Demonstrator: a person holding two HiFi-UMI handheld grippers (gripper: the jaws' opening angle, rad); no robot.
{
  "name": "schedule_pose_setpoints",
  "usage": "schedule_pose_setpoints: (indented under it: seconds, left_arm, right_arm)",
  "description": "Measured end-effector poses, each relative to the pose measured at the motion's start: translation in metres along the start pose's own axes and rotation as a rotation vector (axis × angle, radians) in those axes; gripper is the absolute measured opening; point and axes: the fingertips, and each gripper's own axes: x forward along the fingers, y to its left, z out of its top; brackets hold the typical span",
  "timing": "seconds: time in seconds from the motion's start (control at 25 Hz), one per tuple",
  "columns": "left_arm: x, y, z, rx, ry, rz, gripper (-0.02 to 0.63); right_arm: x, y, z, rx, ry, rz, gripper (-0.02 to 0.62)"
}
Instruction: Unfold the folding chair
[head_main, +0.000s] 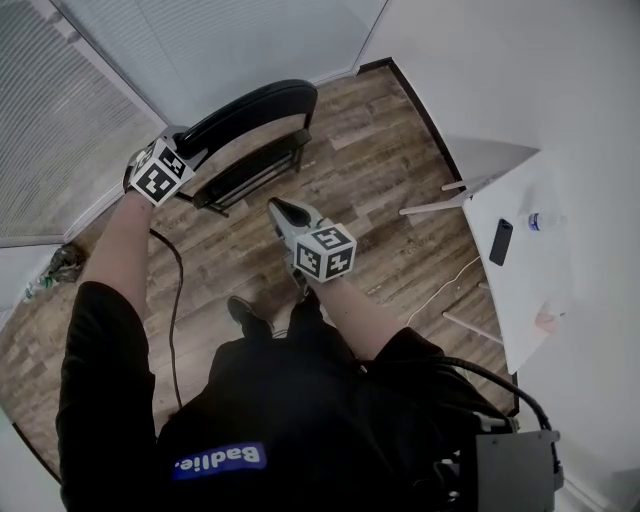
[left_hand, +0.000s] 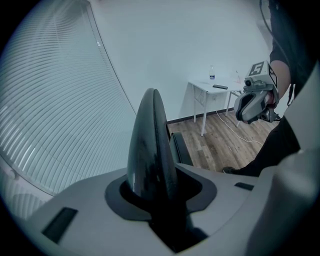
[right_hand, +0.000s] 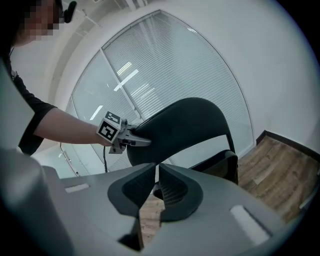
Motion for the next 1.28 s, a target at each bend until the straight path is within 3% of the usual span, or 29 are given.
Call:
schedule_pose_setpoints:
  seconds: [0.72,1.28]
  left_arm:
    - [0.005,0.016,-0.001,0.014,-0.015,0.002,0.133]
    - [0.006,0.019,0.000,0.032,-0.037,0.006,0.134]
  right_arm:
    - [0.053,-0.043,-0.031,0.113,0.046,-0.032,0.042]
    - [0.091,-0.082,-0.049,0.246,0.026,-0.084,0.071]
